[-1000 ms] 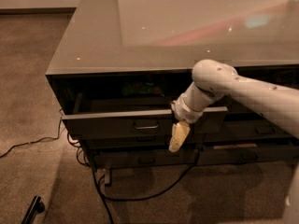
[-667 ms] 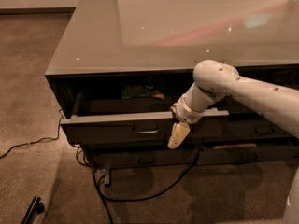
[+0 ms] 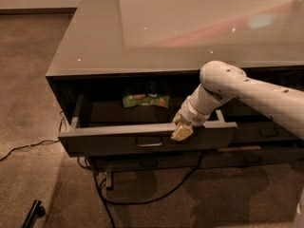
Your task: Open top drawer
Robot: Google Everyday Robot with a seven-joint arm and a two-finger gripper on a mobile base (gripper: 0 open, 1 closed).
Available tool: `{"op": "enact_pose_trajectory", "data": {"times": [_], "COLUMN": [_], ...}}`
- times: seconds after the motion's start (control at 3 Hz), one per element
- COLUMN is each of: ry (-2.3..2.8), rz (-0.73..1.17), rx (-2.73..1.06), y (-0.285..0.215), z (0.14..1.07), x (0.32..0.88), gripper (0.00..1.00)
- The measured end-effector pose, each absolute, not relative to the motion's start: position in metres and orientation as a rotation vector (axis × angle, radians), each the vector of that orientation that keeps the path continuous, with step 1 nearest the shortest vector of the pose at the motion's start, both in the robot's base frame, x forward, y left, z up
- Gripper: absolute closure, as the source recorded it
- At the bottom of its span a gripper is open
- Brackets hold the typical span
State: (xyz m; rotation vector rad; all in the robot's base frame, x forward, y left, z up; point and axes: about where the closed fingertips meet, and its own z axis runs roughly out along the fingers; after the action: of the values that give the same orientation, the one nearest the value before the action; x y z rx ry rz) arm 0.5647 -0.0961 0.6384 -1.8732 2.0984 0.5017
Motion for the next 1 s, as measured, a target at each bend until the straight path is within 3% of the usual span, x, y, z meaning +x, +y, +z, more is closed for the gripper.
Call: {"op": "enact_pose_trajectory", "data": {"times": [0.33, 0.67, 1.0], "ry": [2.042, 2.042, 2.042], "rz": [0.523, 0.523, 0.523], "rx": [-1.855, -1.855, -1.855], "y": [-0.0895, -0.0909, -0.0909], "z": [0.6487, 0.6473, 0.6473], "x": [0.5499, 0.5497, 0.5497], "gripper": [1.0, 1.0, 0.82]}}
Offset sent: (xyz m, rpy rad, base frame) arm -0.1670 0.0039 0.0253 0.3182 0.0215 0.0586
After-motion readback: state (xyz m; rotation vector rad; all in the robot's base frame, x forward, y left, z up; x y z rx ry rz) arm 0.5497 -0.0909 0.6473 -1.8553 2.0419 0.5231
